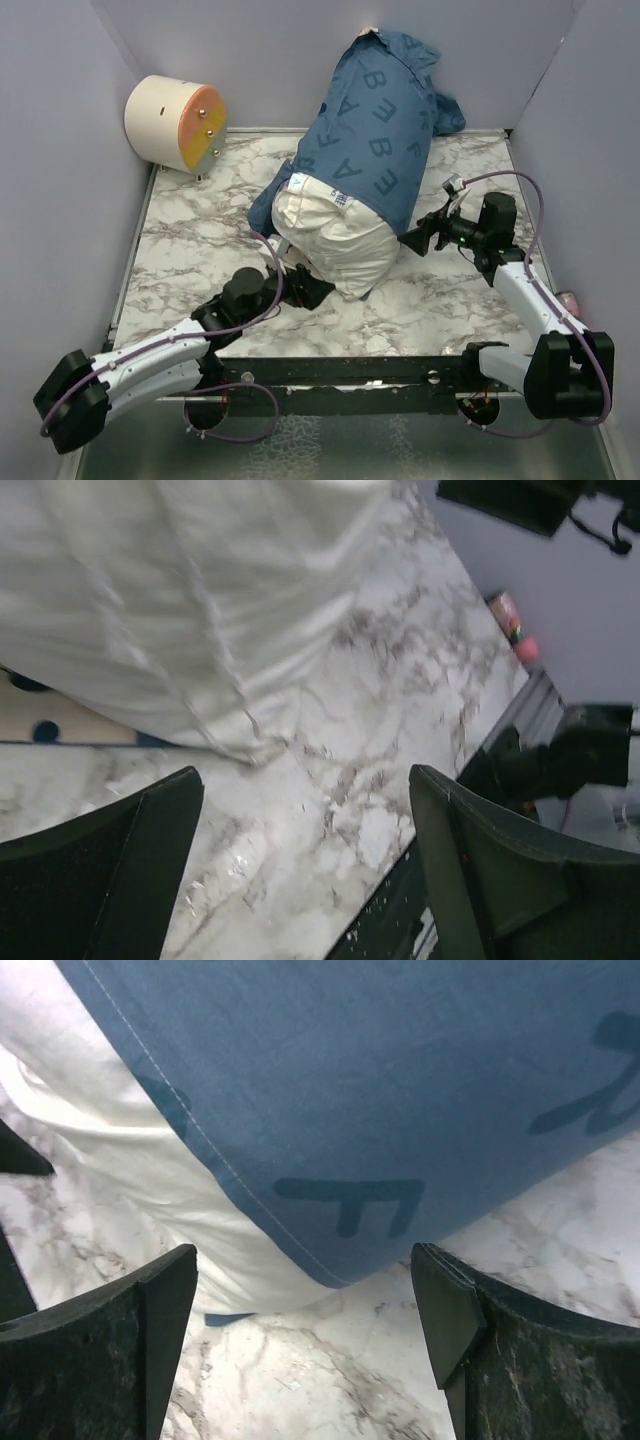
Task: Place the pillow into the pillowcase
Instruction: Stuff the pillow into the pillowcase.
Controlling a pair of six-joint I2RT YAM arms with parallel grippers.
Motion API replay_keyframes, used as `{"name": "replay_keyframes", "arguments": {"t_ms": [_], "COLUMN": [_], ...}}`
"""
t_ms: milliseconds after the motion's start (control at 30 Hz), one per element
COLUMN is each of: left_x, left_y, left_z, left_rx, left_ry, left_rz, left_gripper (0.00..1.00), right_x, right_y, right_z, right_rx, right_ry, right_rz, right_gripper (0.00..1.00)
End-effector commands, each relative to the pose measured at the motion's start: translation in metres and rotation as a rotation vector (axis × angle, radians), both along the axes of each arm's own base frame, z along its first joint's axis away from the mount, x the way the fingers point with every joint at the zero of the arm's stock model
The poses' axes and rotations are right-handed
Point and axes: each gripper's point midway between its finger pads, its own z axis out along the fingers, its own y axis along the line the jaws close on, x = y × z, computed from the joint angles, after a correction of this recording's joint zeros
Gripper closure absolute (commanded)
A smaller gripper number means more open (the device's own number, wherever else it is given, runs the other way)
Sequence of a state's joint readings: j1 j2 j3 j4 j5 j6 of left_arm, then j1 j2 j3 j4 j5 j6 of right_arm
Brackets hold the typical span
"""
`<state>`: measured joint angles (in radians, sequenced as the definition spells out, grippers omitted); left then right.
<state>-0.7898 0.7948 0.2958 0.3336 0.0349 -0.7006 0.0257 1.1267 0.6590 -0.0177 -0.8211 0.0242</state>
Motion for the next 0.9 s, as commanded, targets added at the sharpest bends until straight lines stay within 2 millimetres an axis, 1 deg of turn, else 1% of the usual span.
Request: {"name": "replay_keyframes", "arguments": {"t_ms": [0,33,67,133,167,267,333,367,400,433,467,500,533,567,600,633,667,700,733,767,800,833,867], "left_x": [-0.016,-0.014,-0.01,0.004,0.012,0.034,0.047,0.055,0.063,0.07,0.079,0.087,0.097,0.105,0.112,0.119,0.126,0.133,0.138,0.143,0.147,0.15,0.154], "left_y": [-0.026,-0.03,-0.033,-0.036,-0.039,-0.052,-0.069,-0.075,-0.081,-0.084,-0.087,-0.088,-0.086,-0.087,-0.087,-0.086,-0.087,-0.085,-0.082,-0.079,-0.075,-0.072,-0.069], "left_z": [-0.022,-0.027,-0.031,-0.036,-0.034,-0.033,-0.036,-0.05,-0.052,-0.056,-0.055,-0.061,-0.062,-0.059,-0.055,-0.049,-0.039,-0.028,-0.015,0.002,0.02,0.039,0.059], "left_rx": [0.037,0.049,0.06,0.074,0.078,0.092,0.107,0.136,0.134,0.13,0.104,0.098,0.083,0.061,0.041,0.017,-0.011,-0.036,-0.065,-0.098,-0.132,-0.164,-0.188], "left_ry": [-0.021,-0.035,-0.052,-0.091,-0.125,-0.179,-0.208,-0.192,-0.194,-0.189,-0.193,-0.185,-0.18,-0.186,-0.191,-0.194,-0.203,-0.217,-0.238,-0.271,-0.306,-0.335,-0.364], "left_rz": [-0.029,-0.021,-0.004,0.042,0.061,0.109,0.108,0.116,0.131,0.15,0.171,0.19,0.215,0.226,0.238,0.243,0.24,0.24,0.239,0.241,0.238,0.234,0.23], "left_gripper": [0.12,0.11,0.04,0.02,0.01,0.01,0.01,0.01,0.01,0.01,0.01,0.01,0.03,0.05,0.09,0.15,0.28,0.45,0.65,0.82,0.97,1.0,1.0], "right_x": [-0.003,-0.005,-0.006,-0.008,-0.008,-0.009,-0.009,-0.009,-0.009,-0.008,-0.008,-0.009,-0.009,-0.01,-0.011,-0.011,-0.011,-0.011,-0.009,-0.008,-0.008,-0.007,-0.007], "right_y": [0.014,0.015,0.016,0.016,0.016,0.016,0.015,0.014,0.014,0.013,0.012,0.011,0.01,0.009,0.008,0.006,0.004,0.001,-0.004,-0.009,-0.014,-0.019,-0.023], "right_z": [0.002,0.0,-0.001,0.001,0.002,0.005,0.007,0.008,0.009,0.01,0.011,0.013,0.014,0.016,0.016,0.017,0.018,0.02,0.02,0.02,0.019,0.019,0.016], "right_rx": [0.095,0.099,0.102,0.107,0.107,0.105,0.103,0.101,0.1,0.099,0.097,0.098,0.1,0.102,0.104,0.108,0.116,0.126,0.142,0.161,0.188,0.215,0.242], "right_ry": [-0.022,-0.016,-0.017,-0.031,-0.038,-0.055,-0.061,-0.067,-0.068,-0.072,-0.075,-0.079,-0.084,-0.09,-0.094,-0.098,-0.099,-0.1,-0.09,-0.077,-0.059,-0.046,-0.025], "right_rz": [0.084,0.09,0.095,0.104,0.105,0.112,0.111,0.11,0.109,0.108,0.103,0.101,0.099,0.098,0.093,0.087,0.075,0.059,0.032,0.0,-0.03,-0.059,-0.087], "right_gripper": [0.14,0.14,0.14,0.14,0.14,0.14,0.14,0.14,0.14,0.14,0.14,0.14,0.14,0.14,0.13,0.13,0.12,0.12,0.09,0.08,0.07,0.06,0.06]}}
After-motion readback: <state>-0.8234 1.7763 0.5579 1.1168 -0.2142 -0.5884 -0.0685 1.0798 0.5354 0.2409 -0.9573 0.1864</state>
